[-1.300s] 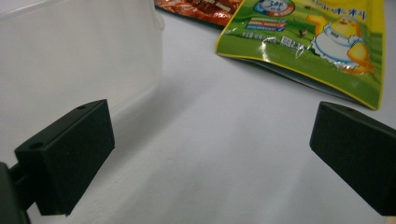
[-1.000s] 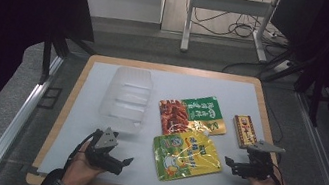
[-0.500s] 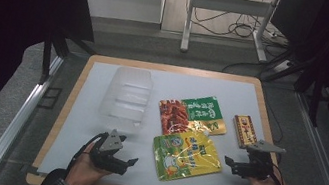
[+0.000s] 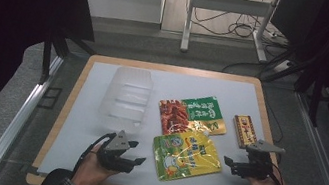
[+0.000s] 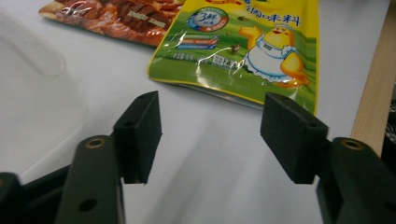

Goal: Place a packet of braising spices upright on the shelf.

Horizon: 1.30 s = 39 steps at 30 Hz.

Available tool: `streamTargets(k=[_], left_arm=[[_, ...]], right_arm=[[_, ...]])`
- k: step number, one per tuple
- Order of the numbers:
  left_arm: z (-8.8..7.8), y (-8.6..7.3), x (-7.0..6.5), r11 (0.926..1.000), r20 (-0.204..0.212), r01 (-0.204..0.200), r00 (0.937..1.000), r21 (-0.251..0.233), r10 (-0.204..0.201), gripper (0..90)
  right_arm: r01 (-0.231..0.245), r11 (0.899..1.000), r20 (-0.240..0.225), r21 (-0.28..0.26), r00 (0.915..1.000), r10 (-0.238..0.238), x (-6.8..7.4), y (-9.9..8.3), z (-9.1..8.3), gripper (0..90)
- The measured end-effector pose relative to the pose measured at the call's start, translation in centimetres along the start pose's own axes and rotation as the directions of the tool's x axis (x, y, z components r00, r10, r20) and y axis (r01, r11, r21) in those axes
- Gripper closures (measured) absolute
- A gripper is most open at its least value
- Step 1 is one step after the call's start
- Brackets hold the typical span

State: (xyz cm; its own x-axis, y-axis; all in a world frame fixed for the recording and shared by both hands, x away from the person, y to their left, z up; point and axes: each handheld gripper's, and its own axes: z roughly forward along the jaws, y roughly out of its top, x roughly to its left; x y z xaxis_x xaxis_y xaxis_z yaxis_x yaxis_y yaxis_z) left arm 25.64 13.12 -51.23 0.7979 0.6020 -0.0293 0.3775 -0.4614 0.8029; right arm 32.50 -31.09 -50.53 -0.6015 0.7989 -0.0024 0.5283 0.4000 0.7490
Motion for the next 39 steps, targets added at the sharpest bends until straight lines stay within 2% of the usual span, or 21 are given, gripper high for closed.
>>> streamTargets(k=[2, 4, 13, 14, 17, 22, 25, 27, 35, 39], left_arm=[[0.1, 0.1, -0.1, 1.0, 0.002, -0.002, 1.0, 0.0, 0.002, 41.8], [0.3, 0.3, -0.2, 1.0, 0.007, -0.004, 1.0, -0.001, 0.004, 48.0], [1.3, 1.0, -0.3, 0.9999, 0.017, 0.012, 0.9998, -0.006, -0.012, 63.1], [1.5, 1.1, -0.3, 0.9999, 0.018, 0.013, 0.9998, -0.006, -0.012, 67.5], [1.9, 1.3, -0.4, 1.0, 0.016, 0.003, 0.9999, -0.002, -0.003, 72.5], [2.7, 1.7, -0.5, 1.0, 0.025, 0.004, 0.9997, 0.009, -0.004, 88.5], [3.2, 1.9, -0.5, 1.0, 0.036, -0.003, 0.9993, 0.004, 0.003, 89.9], [3.8, 2.3, -0.7, 0.9995, 0.043, -0.03, 0.9986, 0.003, 0.03, 90.0], [5.8, 3.0, -1.2, 0.9965, 0.059, -0.084, 0.9947, 0.001, 0.084, 90.0], [6.5, 3.4, -1.3, 0.9957, 0.062, -0.092, 0.9938, -0.005, 0.092, 90.0]], right_arm=[[0.001, 1.0, 0.001, 0.0, 1.0, -0.001, 0.0, 0.0, 0.0, 3.8], [0.003, 1.0, 0.002, 0.003, 1.0, -0.003, 0.0, 0.0, 0.1, 3.7], [0.004, 1.0, 0.003, 0.005, 1.0, -0.004, 0.0, 0.0, 0.1, 3.7], [0.003, 1.0, 0.003, 0.006, 1.0, -0.003, 0.0, 0.0, 0.1, 3.7], [0.005, 1.0, 0.001, 0.008, 1.0, -0.005, 0.0, 0.0, 0.2, 3.7], [0.007, 1.0, 0.0, 0.006, 1.0, -0.007, 0.1, 0.1, 0.2, 3.7], [0.009, 1.0, 0.0, 0.006, 1.0, -0.009, 0.1, 0.1, 0.2, 3.7], [0.009, 1.0, -0.001, 0.009, 1.0, -0.009, 0.1, 0.1, 0.3, 3.7], [0.013, 1.0, -0.003, 0.004, 0.9999, -0.013, 0.1, 0.2, 0.2, 3.7], [0.014, 1.0, -0.004, 0.007, 0.9999, -0.014, 0.2, 0.2, 0.3, 3.7]])
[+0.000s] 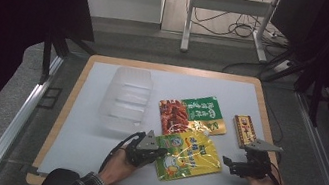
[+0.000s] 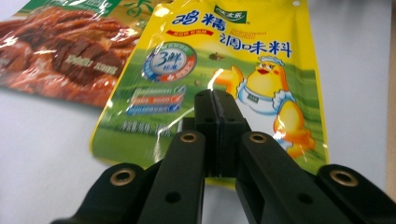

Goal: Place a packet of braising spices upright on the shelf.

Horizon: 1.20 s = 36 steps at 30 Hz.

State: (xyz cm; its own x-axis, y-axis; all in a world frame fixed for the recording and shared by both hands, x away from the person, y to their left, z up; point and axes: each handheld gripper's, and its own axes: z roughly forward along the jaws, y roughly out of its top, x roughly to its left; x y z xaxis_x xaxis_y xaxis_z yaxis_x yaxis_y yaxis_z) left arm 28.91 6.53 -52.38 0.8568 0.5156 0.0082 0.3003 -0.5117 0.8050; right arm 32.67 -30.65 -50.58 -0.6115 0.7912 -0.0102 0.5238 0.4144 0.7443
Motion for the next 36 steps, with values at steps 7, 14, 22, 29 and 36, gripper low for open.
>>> streamTargets(k=[7, 14, 22, 29, 36], left_arm=[[1.8, 0.4, 0.0, 0.9995, 0.001, -0.028, 0.9996, 0.014, 0.028, 90.0], [2.1, 0.1, 0.2, 0.9998, 0.017, 0.003, 0.9998, 0.018, -0.003, 90.0], [1.8, -0.2, -0.1, 0.9997, -0.001, 0.008, 1.0, 0.023, -0.008, 90.0], [1.0, -0.9, -0.5, 0.9986, -0.02, -0.02, 0.9996, 0.048, 0.021, 90.0], [0.4, -1.9, -0.2, 0.9979, -0.009, 0.022, 0.9997, 0.06, -0.022, 90.0]], right_arm=[[0.005, 1.0, -0.003, 0.004, 1.0, -0.005, 0.1, 0.0, 0.1, 3.7], [0.003, 1.0, -0.005, 0.002, 1.0, -0.003, 0.1, 0.0, 0.0, 3.7], [0.002, 1.0, -0.016, -0.002, 0.9999, -0.002, 0.2, 0.0, -0.1, 3.7], [0.004, 1.0, -0.023, -0.002, 0.9997, -0.004, 0.4, 0.0, -0.2, 3.7], [0.007, 1.0, -0.034, -0.001, 0.9994, -0.007, 0.6, 0.1, -0.1, 3.7]])
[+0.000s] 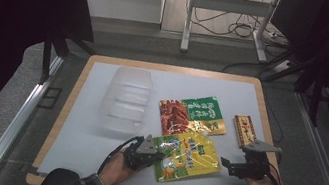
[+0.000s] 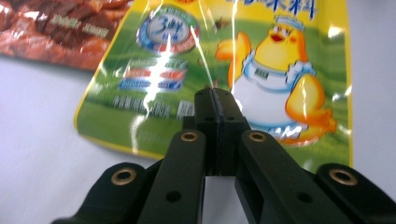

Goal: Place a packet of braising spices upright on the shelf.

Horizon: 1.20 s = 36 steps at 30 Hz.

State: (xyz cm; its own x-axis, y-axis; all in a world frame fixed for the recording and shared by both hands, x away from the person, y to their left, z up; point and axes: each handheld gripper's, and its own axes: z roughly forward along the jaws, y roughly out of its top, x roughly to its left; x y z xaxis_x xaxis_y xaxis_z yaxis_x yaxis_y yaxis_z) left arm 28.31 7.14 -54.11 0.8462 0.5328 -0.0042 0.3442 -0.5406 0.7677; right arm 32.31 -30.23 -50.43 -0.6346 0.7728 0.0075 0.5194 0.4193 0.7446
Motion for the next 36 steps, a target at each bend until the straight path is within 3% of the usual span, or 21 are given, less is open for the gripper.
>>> streamTargets(k=[9, 20, 36], left_arm=[[-0.1, -0.4, 0.0, 0.9997, 0.001, 0.022, 0.9998, 0.014, -0.022, 90.0], [-0.5, -0.9, 0.4, 0.9984, 0.027, 0.053, 0.9982, 0.018, -0.053, 90.0], [-0.5, -0.9, 0.3, 0.9995, 0.022, 0.028, 0.9993, 0.014, -0.029, 90.0]], right_arm=[[-0.002, 1.0, -0.059, -0.015, 0.9983, 0.001, 0.8, 0.3, 0.0, 3.7], [0.026, 1.0, -0.131, 0.016, 0.9911, -0.024, 2.4, 0.7, 1.0, 3.7], [0.043, 0.997, -0.26, 0.068, 0.9653, -0.024, 4.5, 1.3, 3.6, 3.7]])
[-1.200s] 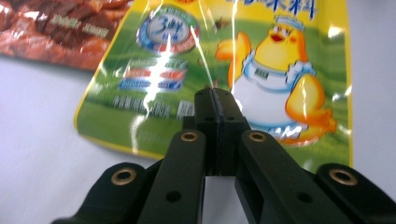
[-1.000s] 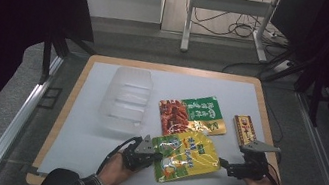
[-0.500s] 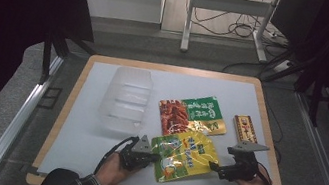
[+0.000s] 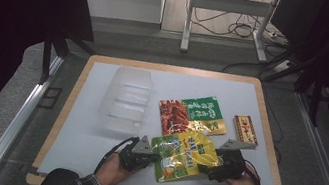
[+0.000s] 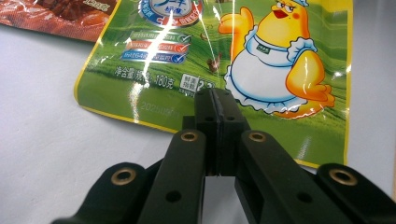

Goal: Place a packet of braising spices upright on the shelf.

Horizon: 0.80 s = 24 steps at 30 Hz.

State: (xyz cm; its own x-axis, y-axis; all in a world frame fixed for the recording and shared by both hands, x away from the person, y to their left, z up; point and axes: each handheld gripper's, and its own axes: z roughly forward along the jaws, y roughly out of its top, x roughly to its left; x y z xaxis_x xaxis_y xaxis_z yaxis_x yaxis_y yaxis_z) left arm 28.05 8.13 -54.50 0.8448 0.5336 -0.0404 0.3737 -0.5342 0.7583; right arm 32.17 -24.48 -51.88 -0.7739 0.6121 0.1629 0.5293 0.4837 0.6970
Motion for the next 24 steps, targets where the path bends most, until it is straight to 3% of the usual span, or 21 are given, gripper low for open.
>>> streamTargets(k=[9, 14, 16, 17, 18, 20, 22, 24], left_arm=[[0.0, 0.0, 0.0, 1.0, -0.002, -0.003, 1.0, 0.0, 0.003, 90.0], [0.0, 0.0, 0.0, 1.0, -0.001, -0.003, 1.0, 0.001, 0.003, 90.0], [0.0, 0.0, 0.0, 1.0, -0.001, -0.004, 1.0, 0.0, 0.004, 90.0], [0.0, 0.0, 0.0, 1.0, -0.002, -0.005, 1.0, -0.001, 0.005, 90.0], [0.0, 0.0, 0.0, 1.0, -0.001, -0.004, 1.0, -0.001, 0.004, 90.0], [0.0, 0.0, 0.0, 1.0, -0.001, -0.002, 1.0, -0.003, 0.002, 90.0], [0.0, 0.0, 0.0, 1.0, 0.002, 0.001, 1.0, -0.003, -0.001, 90.0], [0.0, 0.0, 0.1, 1.0, 0.004, 0.003, 1.0, -0.002, -0.003, 90.0]], right_arm=[[-0.027, 1.0, -0.075, 0.013, 0.9968, 0.028, 0.1, 0.3, 1.5, 3.9], [-0.049, 0.999, -0.094, 0.006, 0.9943, 0.049, 0.0, 0.5, 1.7, 4.0], [-0.076, 0.997, -0.115, 0.003, 0.9905, 0.076, -0.2, 0.6, 1.7, 4.2], [-0.112, 0.994, -0.149, -0.011, 0.9828, 0.109, -0.4, 0.8, 1.6, 4.7], [-0.112, 0.994, -0.149, -0.011, 0.9828, 0.109, -0.4, 0.8, 1.6, 4.7], [-0.15, 0.988, -0.188, -0.031, 0.9719, 0.142, -0.6, 0.9, 1.4, 5.6], [-0.157, 0.987, -0.202, -0.045, 0.9685, 0.145, -0.5, 1.1, 1.3, 5.5], [-0.152, 0.988, -0.189, -0.035, 0.9716, 0.143, -0.3, 1.3, 1.2, 4.0]])
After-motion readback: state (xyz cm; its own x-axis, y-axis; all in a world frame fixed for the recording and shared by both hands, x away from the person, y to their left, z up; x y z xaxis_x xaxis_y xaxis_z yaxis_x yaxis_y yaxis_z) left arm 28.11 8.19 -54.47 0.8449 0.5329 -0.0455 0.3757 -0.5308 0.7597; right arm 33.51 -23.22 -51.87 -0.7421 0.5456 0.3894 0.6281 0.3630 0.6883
